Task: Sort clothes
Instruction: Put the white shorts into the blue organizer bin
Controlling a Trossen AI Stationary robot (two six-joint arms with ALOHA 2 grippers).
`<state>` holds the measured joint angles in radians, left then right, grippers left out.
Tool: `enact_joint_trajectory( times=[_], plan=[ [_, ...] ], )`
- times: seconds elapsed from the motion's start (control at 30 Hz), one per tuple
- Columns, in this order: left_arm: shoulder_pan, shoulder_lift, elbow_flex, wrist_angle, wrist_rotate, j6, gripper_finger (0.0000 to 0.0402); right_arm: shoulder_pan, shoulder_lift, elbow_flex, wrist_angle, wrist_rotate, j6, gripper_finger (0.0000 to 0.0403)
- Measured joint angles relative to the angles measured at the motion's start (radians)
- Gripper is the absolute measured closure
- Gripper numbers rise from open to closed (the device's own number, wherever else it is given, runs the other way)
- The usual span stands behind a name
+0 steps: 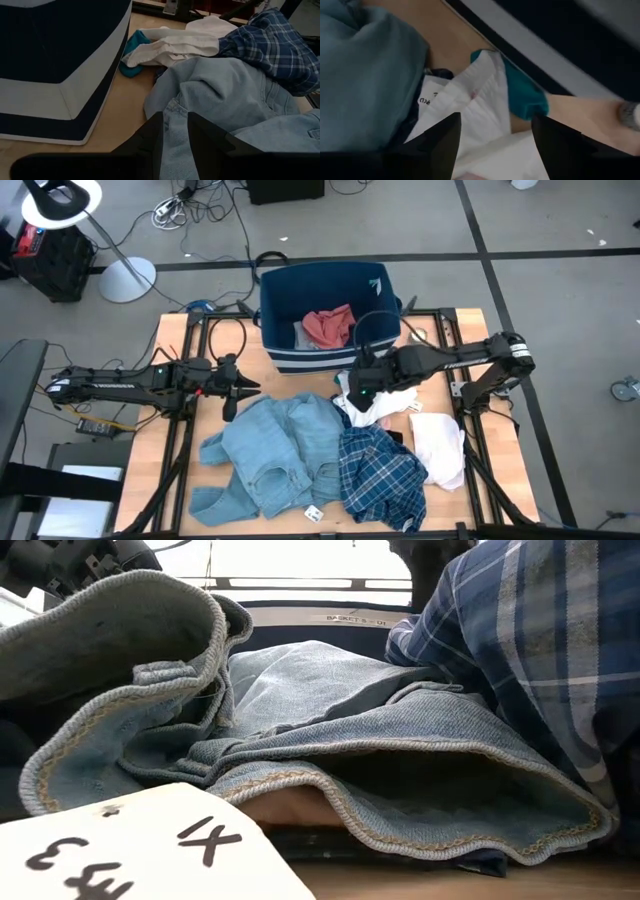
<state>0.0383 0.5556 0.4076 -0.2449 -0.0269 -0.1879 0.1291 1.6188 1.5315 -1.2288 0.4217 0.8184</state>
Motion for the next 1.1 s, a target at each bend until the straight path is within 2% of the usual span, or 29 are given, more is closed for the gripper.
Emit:
enact_joint_trajectory(
  times=[0.23, 0.4, 0.67, 0.77, 0.87, 0.93, 1.03, 1.1],
  plan=[
    [0.0, 0.0, 0.0, 0.001, 0.0, 0.0, 0.0307, -0.001, 0.0, -0.192, 0.246, -0.03, 0.043, 0.0131],
    [0.0, 0.0, 0.0, 0.001, 0.0, 0.0, 0.0307, -0.01, 0.0, -0.307, 0.359, -0.033, 0.08, 0.0117],
    [0.0, 0.0, 0.0, 0.012, 0.0, 0.0, 0.0307, -0.053, 0.0, -0.476, 0.617, -0.031, 0.079, 0.0124],
    [0.0, 0.0, 0.0, 0.012, 0.0, 0.0, 0.0307, -0.064, 0.0, -0.523, 0.653, -0.031, 0.089, 0.0134],
    [0.0, 0.0, 0.0, 0.012, 0.0, 0.0, 0.0307, -0.066, 0.0, -0.563, 0.657, -0.03, 0.111, 0.0163],
    [0.0, 0.0, 0.0, 0.012, 0.0, 0.0, 0.0307, -0.063, 0.0, -0.578, 0.657, -0.031, 0.117, 0.0199],
    [0.0, 0.0, 0.0, 0.013, 0.0, 0.0, 0.0307, -0.048, -0.001, -0.583, 0.661, -0.043, 0.116, 0.0279],
    [0.0, 0.0, 0.0, 0.014, 0.0, 0.0, 0.0307, -0.036, -0.002, -0.583, 0.66, -0.055, 0.102, 0.0346]
  ],
)
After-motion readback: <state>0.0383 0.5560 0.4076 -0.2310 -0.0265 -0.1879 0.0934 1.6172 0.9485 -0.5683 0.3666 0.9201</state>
